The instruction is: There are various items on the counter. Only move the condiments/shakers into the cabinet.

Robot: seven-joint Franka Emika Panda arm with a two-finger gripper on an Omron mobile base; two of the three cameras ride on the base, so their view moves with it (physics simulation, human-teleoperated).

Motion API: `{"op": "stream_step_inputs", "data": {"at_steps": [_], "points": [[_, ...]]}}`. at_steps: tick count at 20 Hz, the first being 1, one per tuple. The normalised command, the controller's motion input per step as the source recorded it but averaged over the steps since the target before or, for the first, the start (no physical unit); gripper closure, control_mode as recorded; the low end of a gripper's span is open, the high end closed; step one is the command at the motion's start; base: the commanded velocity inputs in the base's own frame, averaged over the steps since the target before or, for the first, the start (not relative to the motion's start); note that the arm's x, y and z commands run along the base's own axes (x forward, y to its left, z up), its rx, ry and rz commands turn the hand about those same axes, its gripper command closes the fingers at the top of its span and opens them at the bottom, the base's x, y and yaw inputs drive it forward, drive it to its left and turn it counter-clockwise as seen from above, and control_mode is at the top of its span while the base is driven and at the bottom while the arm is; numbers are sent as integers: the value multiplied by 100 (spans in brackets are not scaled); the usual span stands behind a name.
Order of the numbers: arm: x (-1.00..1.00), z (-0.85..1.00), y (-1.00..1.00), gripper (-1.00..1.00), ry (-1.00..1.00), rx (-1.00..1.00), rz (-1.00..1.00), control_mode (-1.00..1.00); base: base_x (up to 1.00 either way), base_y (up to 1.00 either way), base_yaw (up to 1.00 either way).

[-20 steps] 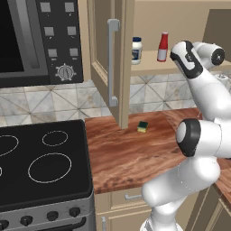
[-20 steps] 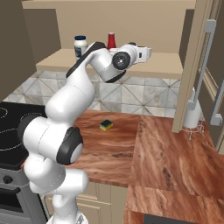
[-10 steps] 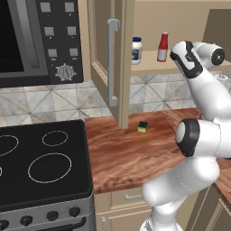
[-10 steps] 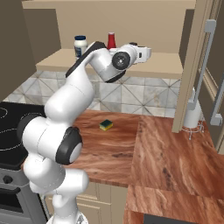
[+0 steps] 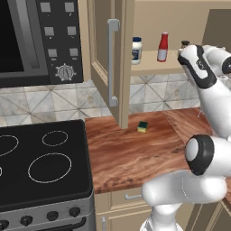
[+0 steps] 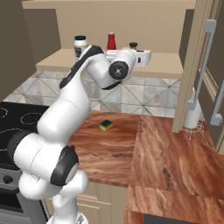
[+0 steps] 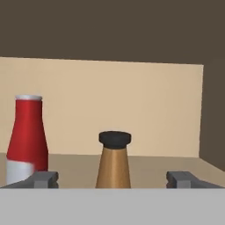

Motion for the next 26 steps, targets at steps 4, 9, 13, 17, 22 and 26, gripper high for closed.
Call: {"op": "stream_step_inputs", "data": {"at_steps": [4,9,13,17,22,26], "points": [[-100,0,0,-100,-18,0,-1,-100,0,0,0],[-100,0,0,-100,-21,0,-3,-100,0,0,0],[-100,0,0,-100,-14,0,-7,-100,0,0,0],[-100,0,0,-100,-14,0,-9,-100,0,0,0],[-100,0,0,-100,-19,0,-10,-100,0,0,0],[-100,0,0,-100,-23,0,-8,-100,0,0,0]]}}
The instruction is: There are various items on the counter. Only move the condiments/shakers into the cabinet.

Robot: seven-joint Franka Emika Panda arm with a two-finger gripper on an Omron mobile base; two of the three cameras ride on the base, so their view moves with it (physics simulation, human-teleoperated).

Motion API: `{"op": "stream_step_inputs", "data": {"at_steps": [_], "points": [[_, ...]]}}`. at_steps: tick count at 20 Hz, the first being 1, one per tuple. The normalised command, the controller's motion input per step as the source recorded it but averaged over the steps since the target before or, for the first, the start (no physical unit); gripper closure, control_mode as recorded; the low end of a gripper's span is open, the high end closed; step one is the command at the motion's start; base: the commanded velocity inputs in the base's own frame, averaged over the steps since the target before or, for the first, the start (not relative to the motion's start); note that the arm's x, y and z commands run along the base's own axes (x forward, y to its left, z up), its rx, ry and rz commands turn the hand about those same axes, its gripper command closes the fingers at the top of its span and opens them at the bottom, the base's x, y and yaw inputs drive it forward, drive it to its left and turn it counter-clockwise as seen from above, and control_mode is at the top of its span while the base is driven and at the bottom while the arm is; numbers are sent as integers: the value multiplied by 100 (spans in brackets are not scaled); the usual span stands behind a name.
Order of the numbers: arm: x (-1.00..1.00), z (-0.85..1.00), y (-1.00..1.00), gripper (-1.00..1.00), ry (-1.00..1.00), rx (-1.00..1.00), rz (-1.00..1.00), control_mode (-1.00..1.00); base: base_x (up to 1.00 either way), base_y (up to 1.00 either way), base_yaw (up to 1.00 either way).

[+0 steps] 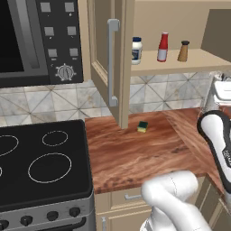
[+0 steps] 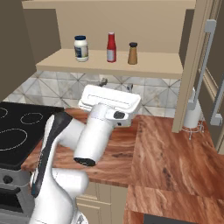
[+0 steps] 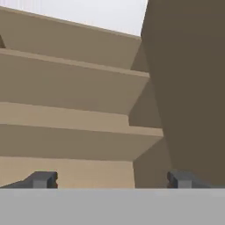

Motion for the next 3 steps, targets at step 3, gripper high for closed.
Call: {"op": "stream_step_inputs", "data": {"at_steps": [3], "points": [[-100,0,0,-100,-9,0,-8,-100,0,0,0]]}}
